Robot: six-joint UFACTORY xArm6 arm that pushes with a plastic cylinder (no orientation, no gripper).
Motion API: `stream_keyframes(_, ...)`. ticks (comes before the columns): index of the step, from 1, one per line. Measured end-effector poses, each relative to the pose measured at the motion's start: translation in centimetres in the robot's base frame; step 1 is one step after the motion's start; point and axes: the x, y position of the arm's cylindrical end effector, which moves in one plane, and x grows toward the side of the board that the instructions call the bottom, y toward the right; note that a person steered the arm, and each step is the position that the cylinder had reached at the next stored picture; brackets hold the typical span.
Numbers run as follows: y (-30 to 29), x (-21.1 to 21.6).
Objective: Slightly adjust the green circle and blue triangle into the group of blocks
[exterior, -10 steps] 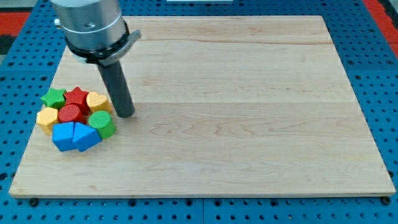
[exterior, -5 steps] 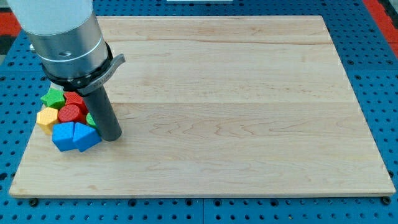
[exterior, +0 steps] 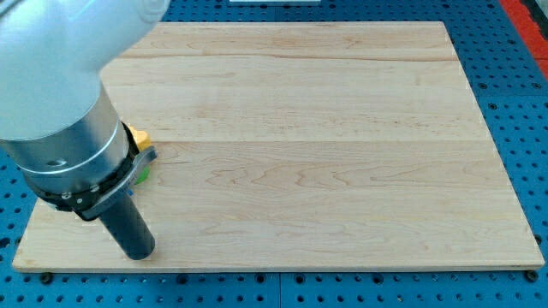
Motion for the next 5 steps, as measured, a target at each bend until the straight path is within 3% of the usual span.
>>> stream_keyframes(1, -1.2, -2.6)
stream_keyframes(5, -3.6, -5.1)
